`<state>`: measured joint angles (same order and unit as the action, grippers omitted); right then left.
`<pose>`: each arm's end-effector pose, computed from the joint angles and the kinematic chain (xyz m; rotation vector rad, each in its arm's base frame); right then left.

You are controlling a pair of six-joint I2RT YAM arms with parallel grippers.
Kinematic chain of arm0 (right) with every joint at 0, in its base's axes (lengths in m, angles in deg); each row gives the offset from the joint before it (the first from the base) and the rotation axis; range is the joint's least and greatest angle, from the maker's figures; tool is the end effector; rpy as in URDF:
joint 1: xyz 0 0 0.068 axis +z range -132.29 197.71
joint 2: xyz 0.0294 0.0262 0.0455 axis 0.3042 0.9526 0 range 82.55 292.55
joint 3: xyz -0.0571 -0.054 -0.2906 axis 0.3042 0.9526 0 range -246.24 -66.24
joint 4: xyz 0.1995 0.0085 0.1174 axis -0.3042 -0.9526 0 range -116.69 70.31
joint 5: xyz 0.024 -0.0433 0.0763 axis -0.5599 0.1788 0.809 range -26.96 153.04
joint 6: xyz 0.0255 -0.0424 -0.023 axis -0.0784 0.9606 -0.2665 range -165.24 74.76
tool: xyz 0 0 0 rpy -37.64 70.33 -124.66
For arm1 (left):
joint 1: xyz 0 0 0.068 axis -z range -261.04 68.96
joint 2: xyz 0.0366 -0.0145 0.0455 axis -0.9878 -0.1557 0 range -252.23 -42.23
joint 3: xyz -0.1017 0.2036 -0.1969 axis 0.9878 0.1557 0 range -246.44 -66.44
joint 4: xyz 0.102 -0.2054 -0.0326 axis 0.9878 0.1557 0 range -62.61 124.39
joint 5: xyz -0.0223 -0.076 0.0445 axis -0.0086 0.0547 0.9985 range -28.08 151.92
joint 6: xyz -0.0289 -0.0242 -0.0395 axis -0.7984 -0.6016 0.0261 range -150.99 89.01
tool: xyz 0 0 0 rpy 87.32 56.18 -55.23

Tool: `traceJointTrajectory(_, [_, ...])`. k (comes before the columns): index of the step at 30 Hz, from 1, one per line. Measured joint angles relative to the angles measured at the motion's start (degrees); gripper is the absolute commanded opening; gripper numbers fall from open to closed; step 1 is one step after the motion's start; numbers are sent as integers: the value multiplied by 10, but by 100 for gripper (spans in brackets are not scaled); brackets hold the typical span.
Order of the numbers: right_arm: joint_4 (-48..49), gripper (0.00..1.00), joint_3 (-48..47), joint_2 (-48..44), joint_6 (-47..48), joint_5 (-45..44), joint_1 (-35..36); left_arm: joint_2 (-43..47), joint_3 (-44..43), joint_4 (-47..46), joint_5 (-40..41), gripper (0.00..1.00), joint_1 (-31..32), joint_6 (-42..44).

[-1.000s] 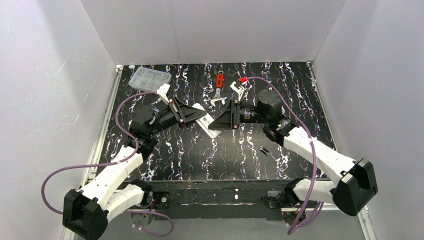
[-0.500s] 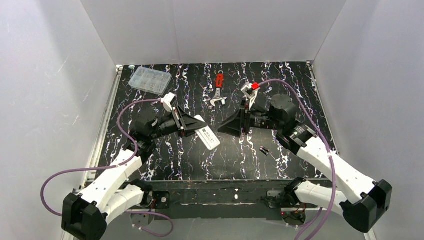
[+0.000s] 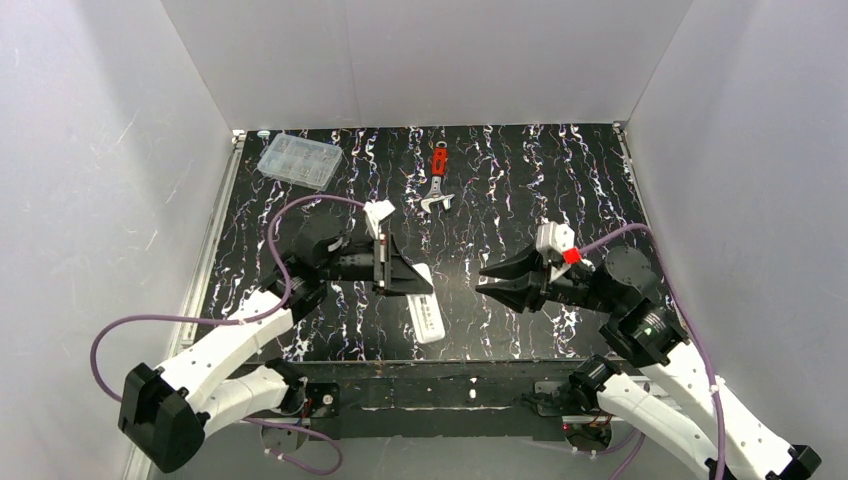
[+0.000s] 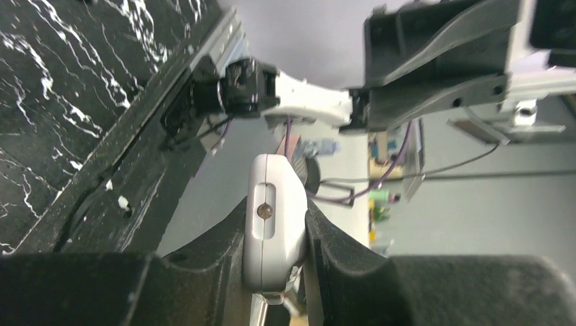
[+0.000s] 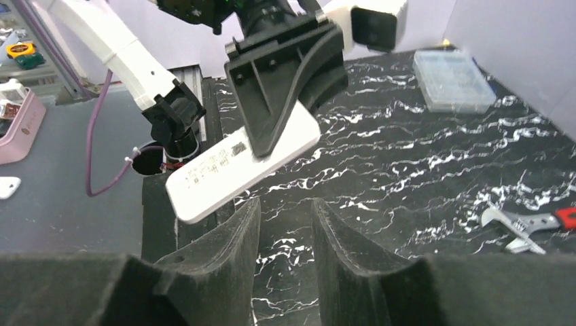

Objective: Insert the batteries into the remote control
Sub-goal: Adjust the remote control.

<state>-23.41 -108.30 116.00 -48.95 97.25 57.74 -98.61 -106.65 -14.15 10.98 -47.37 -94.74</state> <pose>0.0488 0.0677 0.3752 -0.9524 1.2782 1.0448 0.1230 -0.1160 0.3973 0.5903 1.4653 -1.8957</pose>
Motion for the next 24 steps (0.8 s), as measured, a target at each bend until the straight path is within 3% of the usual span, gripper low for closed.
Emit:
traceJointTrajectory(7, [-1,43,10,-21,74,14,27,-43,-27,50,1,0,77,90])
traceJointTrajectory(12, [-38,40,17,-24,178,12,84,-45,-27,66,17,0,79,131])
traceJointTrajectory(15, [-70,39,14,1,230,-23,157,-45,-30,91,21,0,81,157])
traceJointTrajectory(19, [-80,37,13,31,263,-60,214,-36,-36,134,40,0,81,192])
traceJointTrajectory(24, [-84,42,12,45,271,-72,226,-7,-29,124,54,0,81,215])
